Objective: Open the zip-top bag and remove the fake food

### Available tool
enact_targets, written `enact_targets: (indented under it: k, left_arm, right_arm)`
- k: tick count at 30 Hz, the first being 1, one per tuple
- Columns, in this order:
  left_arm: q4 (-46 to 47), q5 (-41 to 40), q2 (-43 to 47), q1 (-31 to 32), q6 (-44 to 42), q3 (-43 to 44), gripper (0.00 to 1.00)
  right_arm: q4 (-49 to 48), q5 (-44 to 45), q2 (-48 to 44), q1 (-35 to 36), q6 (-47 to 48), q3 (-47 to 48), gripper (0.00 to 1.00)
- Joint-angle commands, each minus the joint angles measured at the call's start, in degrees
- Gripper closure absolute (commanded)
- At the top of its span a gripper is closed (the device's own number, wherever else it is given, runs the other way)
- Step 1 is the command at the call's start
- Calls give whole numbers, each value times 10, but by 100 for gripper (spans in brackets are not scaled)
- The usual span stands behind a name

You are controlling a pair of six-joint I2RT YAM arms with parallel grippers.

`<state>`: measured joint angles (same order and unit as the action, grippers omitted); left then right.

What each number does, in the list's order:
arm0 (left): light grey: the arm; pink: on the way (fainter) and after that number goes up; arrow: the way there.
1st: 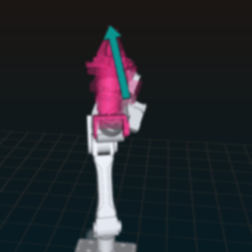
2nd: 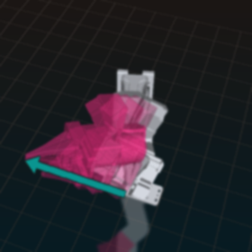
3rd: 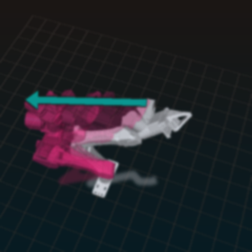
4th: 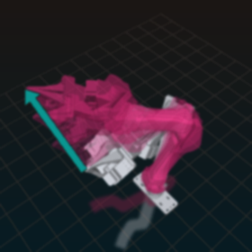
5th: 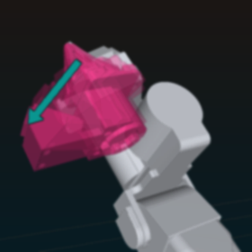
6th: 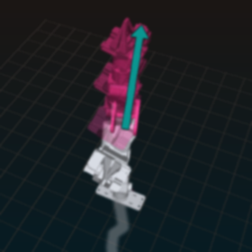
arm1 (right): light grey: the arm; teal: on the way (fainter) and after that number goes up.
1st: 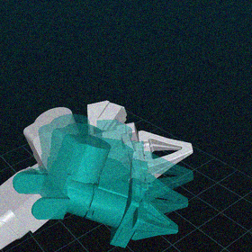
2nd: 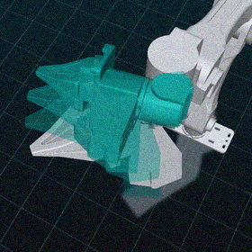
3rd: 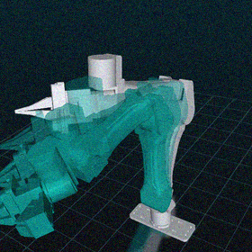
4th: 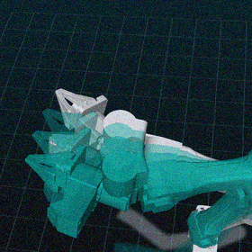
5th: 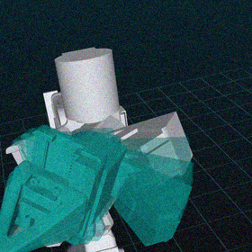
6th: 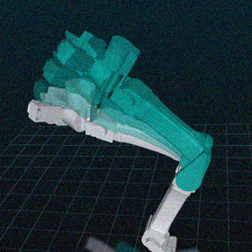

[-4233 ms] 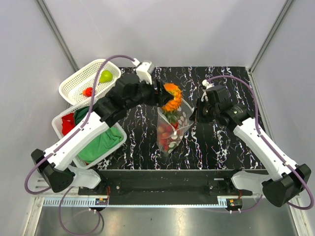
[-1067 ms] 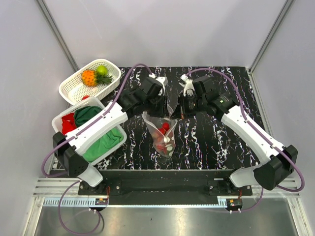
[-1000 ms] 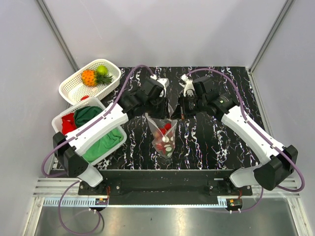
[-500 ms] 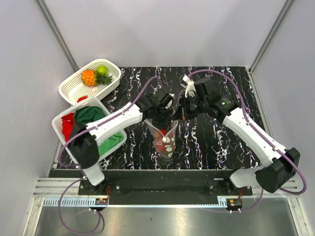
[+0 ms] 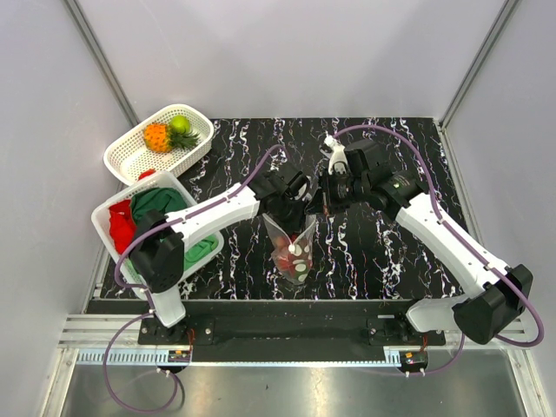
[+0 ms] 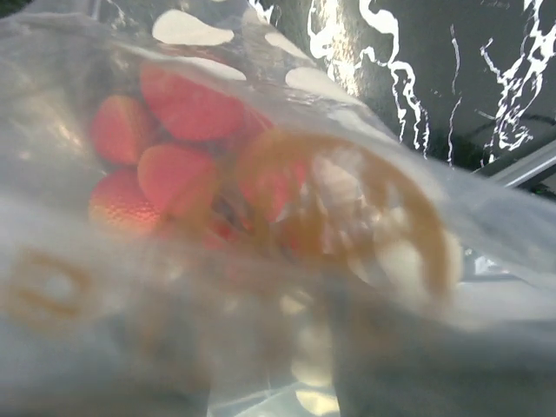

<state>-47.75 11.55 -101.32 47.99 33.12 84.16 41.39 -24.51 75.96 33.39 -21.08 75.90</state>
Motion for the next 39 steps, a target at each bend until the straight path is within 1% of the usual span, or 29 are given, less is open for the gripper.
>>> enact_targets:
  k: [1, 3, 5, 6, 7, 9, 10, 11, 15, 19, 24, 27, 28, 30, 33, 35, 39]
  left_arm:
    - [16, 42, -5, 0, 12, -22, 54]
    - [25, 49, -2, 0, 12, -29, 57]
    - [35, 53, 5, 0, 14, -40, 65]
    - [46, 58, 9, -1, 17, -40, 70]
    - [45, 60, 10, -1, 17, -39, 79]
    - [45, 52, 22, 0, 18, -36, 86]
    - [46, 48, 34, -1, 17, -34, 96]
    - [46, 38, 40, -1, 17, -31, 100]
    - [41, 14, 65, -1, 13, -6, 100]
    - [28, -5, 82, -4, 2, 49, 100]
    - [26, -55, 104, -5, -20, 94, 100]
    - [3, -56, 92, -12, -20, 107, 100]
    - [-1, -44, 90, -14, -17, 108, 100]
    - [-2, -51, 97, -15, -17, 114, 100]
    - [-2, -56, 109, -16, -38, 151, 100]
    - [-4, -49, 111, -17, -56, 193, 100]
    - [-3, -28, 118, -22, -69, 245, 100]
  right_arm:
    - [-19, 9, -20, 1, 0, -2, 100]
    - [-20, 10, -21, 2, -1, -4, 100]
    - [-20, 11, -20, 2, 1, -6, 100]
    - [-19, 11, -20, 2, 2, -7, 100]
    - [-19, 12, -20, 1, 3, -8, 100]
    - [-20, 14, -23, 2, 3, -12, 100]
    - [-19, 17, -23, 2, 2, -14, 100]
    - [-20, 19, -25, 2, 2, -15, 100]
    - [-19, 32, -40, 2, 9, -34, 100]
    - [-16, 32, -46, 2, 10, -48, 100]
    - [-17, 30, -51, 2, 5, -57, 100]
    - [-18, 34, -54, 2, 7, -51, 100]
    - [-17, 36, -52, 2, 8, -46, 100]
    - [-17, 38, -49, 2, 10, -43, 100]
    - [-14, 40, -48, 1, 10, -45, 100]
    - [-15, 46, -48, 2, 10, -53, 100]
    - [-15, 59, -44, 2, 10, -61, 100]
